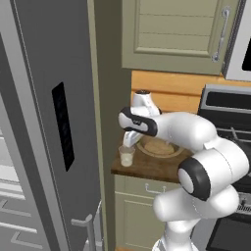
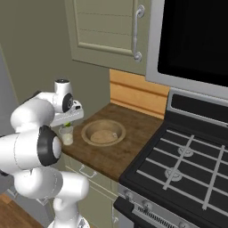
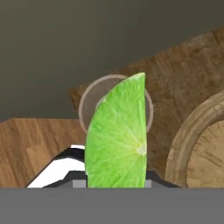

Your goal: Grab a lemon wedge from the fridge and one ice cube from the ice bowl, and put them in the glass of lemonade.

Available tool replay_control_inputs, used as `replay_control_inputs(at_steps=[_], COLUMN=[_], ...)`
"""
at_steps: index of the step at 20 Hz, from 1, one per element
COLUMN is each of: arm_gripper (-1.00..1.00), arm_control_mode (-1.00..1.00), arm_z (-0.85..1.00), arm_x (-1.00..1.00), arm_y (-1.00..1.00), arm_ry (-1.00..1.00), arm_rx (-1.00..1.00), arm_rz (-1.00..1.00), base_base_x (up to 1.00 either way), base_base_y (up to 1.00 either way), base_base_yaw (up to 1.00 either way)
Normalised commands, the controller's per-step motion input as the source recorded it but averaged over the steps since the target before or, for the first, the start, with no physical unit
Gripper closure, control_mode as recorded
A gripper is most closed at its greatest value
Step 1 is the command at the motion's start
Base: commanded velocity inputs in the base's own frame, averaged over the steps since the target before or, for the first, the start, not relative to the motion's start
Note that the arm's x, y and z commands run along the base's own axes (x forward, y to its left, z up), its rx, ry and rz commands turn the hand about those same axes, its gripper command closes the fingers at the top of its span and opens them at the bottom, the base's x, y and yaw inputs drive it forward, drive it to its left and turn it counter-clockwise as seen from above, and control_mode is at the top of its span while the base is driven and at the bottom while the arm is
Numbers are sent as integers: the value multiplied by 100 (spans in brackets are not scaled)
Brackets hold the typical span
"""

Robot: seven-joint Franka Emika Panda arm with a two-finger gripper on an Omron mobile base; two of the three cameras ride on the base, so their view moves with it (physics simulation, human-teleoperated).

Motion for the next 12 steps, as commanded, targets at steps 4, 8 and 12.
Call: replay_control_inputs(at_steps=[4,8,12], arm_gripper=[100,100,100], arm_control_mode=[-100,-100,-100], arm_z=[-80,-34,0], arm_x=[0,0,0], arm_y=[21,4,0], arm_ry=[0,0,0], arm_rx=[1,0,0], arm_rz=[0,0,0], base_base_x=[0,0,0], base_base_y=[0,0,0], base_base_yaw=[0,0,0])
